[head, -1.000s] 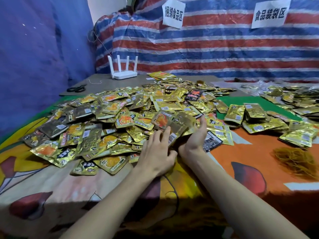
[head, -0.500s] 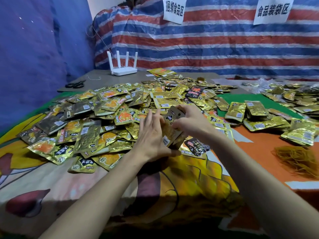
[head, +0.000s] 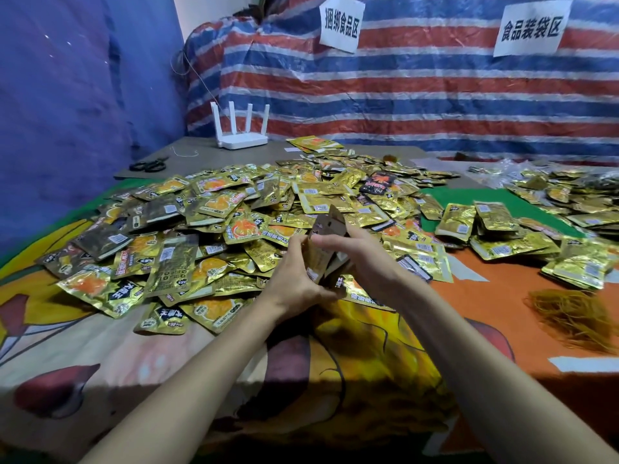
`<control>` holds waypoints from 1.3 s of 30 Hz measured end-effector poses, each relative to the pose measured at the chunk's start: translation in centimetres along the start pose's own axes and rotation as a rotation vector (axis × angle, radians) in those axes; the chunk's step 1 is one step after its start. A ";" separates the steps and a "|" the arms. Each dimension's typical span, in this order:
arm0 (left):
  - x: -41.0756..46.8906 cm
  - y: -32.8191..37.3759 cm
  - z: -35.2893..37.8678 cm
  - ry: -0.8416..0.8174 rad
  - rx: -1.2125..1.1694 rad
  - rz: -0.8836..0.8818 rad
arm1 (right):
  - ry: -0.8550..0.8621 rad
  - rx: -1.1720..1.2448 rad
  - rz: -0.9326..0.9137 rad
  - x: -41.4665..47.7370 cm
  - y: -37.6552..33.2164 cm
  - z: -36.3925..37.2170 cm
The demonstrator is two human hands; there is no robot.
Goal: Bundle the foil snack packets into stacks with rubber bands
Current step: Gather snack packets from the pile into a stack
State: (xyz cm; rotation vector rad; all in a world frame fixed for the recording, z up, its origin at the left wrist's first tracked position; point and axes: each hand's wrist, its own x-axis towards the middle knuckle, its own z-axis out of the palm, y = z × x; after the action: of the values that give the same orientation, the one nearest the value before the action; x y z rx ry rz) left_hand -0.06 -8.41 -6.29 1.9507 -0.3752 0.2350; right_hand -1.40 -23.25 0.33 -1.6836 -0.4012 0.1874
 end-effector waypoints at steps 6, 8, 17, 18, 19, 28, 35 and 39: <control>-0.8 1.0 0.0 0.134 -0.310 0.096 | 0.110 0.016 -0.244 0.2 0.4 1.0; -1.1 1.9 -0.1 0.131 -0.408 0.155 | 0.043 -0.061 -0.419 0.4 0.1 1.1; -1.9 1.7 -0.4 -0.111 -0.186 0.069 | 0.106 -0.282 -0.447 0.6 2.4 2.3; -1.9 1.6 -0.4 -0.128 -0.156 0.063 | 0.106 -0.259 -0.440 0.5 2.5 2.3; -1.8 1.7 -0.4 -0.132 -0.139 0.062 | 0.108 -0.238 -0.440 0.4 2.5 2.4; -1.1 1.9 0.8 -0.058 -0.262 0.072 | 0.220 0.200 -0.386 0.5 1.5 2.3; -1.4 2.3 1.3 -0.151 -0.263 0.033 | 0.163 0.020 -0.385 0.2 2.9 2.3; -1.0 3.2 -2.2 -0.531 -0.495 -0.179 | 0.127 0.080 -0.393 -0.6 3.3 1.8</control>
State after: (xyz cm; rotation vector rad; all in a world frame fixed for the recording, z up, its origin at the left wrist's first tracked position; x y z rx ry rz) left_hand -2.19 -7.44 -3.01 1.5169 -0.5396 -0.4647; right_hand -2.06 -22.10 -3.22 -1.4969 -0.6104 -0.1894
